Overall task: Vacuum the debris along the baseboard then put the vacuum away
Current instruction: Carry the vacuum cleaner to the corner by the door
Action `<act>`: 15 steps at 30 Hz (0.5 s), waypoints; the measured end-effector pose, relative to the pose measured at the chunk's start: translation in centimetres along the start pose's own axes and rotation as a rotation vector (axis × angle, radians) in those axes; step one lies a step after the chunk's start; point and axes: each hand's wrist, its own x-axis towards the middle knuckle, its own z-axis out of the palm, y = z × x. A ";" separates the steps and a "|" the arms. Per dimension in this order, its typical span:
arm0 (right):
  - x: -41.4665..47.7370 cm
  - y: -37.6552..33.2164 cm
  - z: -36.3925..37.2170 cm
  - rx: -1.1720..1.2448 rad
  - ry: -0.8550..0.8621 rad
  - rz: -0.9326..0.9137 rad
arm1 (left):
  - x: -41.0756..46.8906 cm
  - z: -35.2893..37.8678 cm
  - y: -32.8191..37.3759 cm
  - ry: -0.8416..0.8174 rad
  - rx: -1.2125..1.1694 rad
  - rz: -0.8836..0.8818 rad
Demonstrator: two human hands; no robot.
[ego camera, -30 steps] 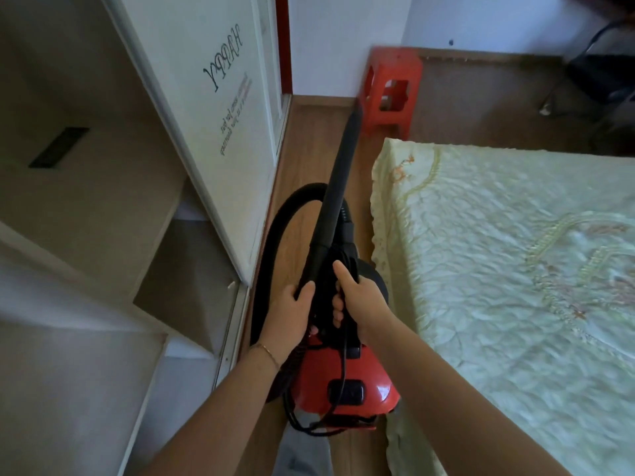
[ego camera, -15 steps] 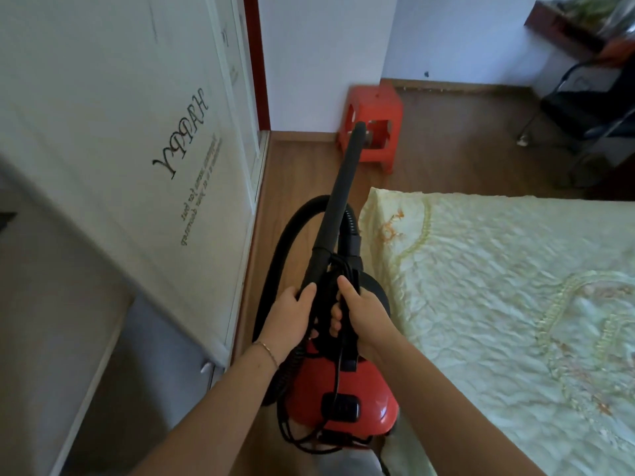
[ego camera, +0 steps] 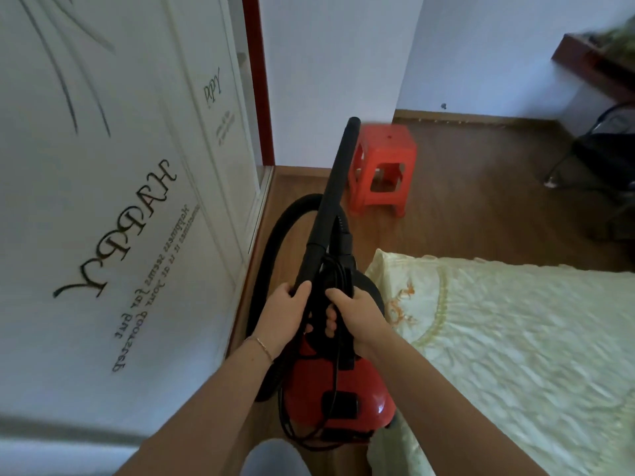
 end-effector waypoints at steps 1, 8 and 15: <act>1.5 -0.8 -0.3 -0.002 -0.001 0.001 | 1.5 0.3 0.8 -0.001 -0.007 0.001; 13.7 -5.3 -2.4 0.008 0.041 0.028 | 14.0 1.7 5.4 -0.059 0.005 -0.064; 25.9 -12.0 -3.9 0.027 0.137 0.065 | 27.6 2.8 11.8 -0.153 0.009 -0.103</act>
